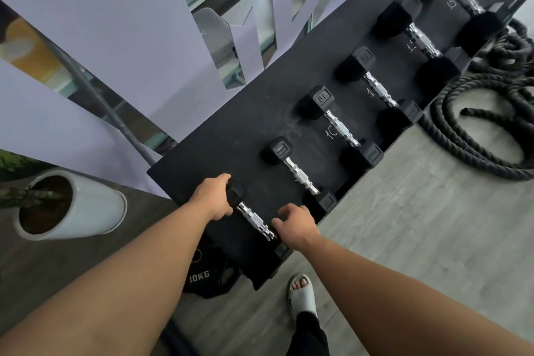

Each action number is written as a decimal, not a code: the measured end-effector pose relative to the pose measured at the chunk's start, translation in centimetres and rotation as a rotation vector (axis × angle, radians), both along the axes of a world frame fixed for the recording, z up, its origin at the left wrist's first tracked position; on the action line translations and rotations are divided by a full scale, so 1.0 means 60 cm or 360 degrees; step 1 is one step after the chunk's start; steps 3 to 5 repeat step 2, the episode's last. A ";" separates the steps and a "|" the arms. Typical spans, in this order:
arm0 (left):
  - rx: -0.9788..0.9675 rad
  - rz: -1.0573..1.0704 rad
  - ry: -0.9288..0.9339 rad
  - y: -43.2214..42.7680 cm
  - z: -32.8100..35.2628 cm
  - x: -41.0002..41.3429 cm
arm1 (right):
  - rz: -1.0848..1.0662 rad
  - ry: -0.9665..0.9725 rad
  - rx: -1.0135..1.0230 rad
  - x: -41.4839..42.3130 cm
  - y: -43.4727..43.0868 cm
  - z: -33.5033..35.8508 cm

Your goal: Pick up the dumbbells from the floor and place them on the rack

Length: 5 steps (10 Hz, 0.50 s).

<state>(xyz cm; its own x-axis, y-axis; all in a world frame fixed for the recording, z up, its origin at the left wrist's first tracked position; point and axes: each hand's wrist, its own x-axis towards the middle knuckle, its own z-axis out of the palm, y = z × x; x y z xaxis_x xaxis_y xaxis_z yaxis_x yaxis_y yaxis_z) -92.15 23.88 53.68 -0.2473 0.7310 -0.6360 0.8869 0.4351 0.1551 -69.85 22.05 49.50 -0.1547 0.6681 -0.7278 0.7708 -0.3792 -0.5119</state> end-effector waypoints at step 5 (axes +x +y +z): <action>-0.0020 -0.0148 -0.0080 0.002 0.021 0.015 | -0.0037 -0.0005 0.0073 0.066 0.008 0.017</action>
